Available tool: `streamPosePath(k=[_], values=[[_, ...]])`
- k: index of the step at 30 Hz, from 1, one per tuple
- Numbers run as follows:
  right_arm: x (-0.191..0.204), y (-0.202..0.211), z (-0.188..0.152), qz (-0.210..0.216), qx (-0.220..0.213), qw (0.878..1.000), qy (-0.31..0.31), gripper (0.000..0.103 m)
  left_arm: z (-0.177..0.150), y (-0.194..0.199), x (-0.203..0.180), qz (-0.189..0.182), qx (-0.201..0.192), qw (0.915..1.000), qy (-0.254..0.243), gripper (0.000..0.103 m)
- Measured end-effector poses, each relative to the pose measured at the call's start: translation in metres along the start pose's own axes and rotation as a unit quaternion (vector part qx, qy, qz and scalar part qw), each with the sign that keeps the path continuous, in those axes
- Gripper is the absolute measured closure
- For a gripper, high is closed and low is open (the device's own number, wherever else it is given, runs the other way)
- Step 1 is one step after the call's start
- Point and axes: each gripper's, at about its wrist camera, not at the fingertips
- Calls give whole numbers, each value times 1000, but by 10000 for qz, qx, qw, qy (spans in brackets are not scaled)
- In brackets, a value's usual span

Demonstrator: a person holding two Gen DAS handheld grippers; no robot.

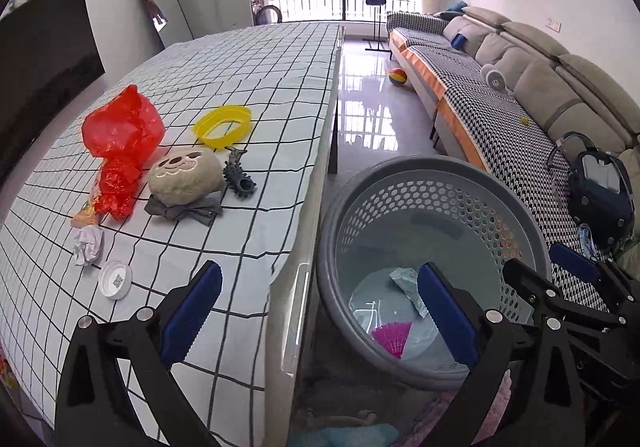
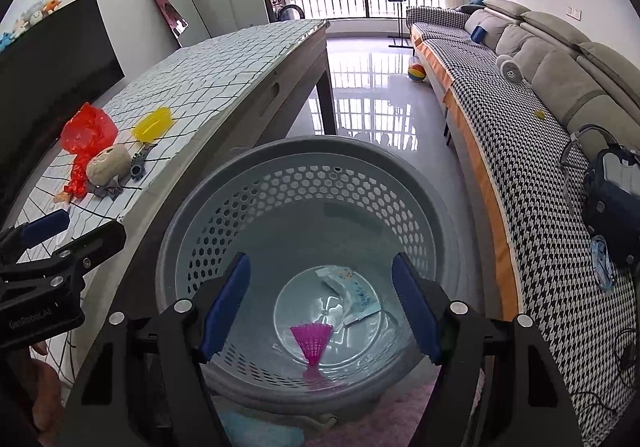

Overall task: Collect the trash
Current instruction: 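Move the right tool to the white bottle cap and grasp it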

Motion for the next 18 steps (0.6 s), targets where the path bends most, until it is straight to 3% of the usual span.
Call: streamPosePath(k=[8,18], values=[[47,-2,10,288,-70,9988,395,33,-11,12,48,144,33,9994,318,6],[133,-12,21,822,-40,9901,1136,33,-15,30,136,1028,-190,9909,848,6]])
Point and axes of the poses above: each gripper's, at about its wrist camera, not at the fingertips, and y roughly against the way its jaws point, x to its left, z to its top, and after that the axes turned 7 degrees about y, right-handed
